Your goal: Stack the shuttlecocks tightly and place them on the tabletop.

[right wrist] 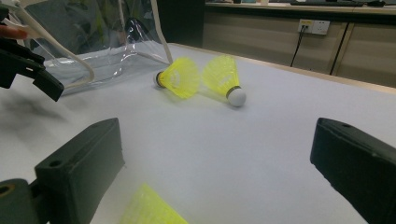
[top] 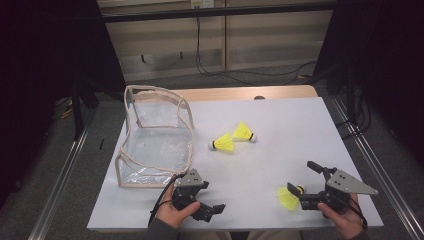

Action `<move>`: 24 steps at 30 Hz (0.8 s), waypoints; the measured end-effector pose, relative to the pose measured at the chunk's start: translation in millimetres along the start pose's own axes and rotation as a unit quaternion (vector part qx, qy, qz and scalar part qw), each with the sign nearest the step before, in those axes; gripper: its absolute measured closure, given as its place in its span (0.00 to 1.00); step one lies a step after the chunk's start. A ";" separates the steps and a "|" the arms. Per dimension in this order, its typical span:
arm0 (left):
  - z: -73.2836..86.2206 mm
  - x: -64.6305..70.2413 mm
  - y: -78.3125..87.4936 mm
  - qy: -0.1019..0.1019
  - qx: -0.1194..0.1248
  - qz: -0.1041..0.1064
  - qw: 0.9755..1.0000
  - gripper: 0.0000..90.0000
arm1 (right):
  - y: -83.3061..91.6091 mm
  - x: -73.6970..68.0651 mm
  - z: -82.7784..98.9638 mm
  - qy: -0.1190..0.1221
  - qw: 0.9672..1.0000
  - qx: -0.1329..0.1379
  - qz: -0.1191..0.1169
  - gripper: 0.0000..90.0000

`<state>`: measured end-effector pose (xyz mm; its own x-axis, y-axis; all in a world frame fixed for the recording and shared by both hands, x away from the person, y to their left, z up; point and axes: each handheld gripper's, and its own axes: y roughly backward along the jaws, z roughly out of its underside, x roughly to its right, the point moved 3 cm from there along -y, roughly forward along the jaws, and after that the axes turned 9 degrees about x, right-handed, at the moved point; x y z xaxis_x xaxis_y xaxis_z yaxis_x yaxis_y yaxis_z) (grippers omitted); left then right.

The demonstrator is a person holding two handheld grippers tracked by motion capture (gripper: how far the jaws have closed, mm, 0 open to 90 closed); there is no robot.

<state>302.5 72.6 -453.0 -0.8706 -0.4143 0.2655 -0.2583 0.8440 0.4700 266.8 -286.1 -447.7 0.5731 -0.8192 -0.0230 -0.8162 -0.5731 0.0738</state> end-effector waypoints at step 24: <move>3.5 -4.9 14.3 -0.011 0.005 -0.003 1.000 0.05 | -0.2 -0.1 0.2 -0.001 1.000 0.000 -0.001 0.02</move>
<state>301.6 87.9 -450.5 -0.8776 -0.4124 0.2443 -0.2677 0.8444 0.4640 266.8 -286.0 -447.9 0.5747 -0.8180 -0.0246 -0.8149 -0.5748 0.0743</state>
